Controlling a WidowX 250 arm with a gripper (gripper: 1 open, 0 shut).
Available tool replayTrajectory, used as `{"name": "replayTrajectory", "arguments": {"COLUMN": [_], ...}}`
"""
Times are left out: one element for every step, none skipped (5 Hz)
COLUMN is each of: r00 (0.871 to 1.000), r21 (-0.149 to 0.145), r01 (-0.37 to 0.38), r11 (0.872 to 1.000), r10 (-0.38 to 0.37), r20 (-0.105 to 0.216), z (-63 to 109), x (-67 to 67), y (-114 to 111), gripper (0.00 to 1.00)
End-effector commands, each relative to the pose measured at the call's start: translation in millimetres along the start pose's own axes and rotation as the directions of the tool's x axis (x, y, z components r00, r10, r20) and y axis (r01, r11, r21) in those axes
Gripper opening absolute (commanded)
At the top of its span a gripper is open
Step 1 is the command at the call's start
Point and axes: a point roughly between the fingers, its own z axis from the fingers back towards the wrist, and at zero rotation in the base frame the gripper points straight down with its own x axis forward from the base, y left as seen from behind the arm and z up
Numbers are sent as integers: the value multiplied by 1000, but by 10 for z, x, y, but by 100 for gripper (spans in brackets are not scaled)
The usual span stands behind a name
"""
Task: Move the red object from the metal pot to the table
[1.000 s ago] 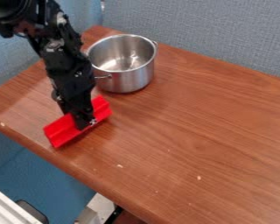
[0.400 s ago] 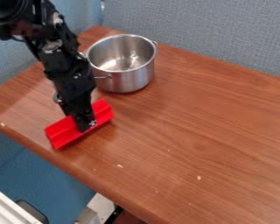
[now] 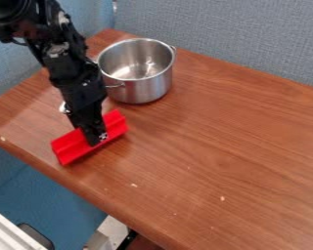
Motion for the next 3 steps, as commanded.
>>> {"name": "replayTrajectory", "arguments": {"r00": [1000,999,998], "r21": [-34,-56,-82], "r01": [16,36,59], "r11": [999,998,995], "r10": [-16,-35,-57], "r20": [0,10,24], "z": [-43,-58,-78], "x": [-30,-38,-47], "y": [-21,-42,-59], "gripper": [0,0,0]}}
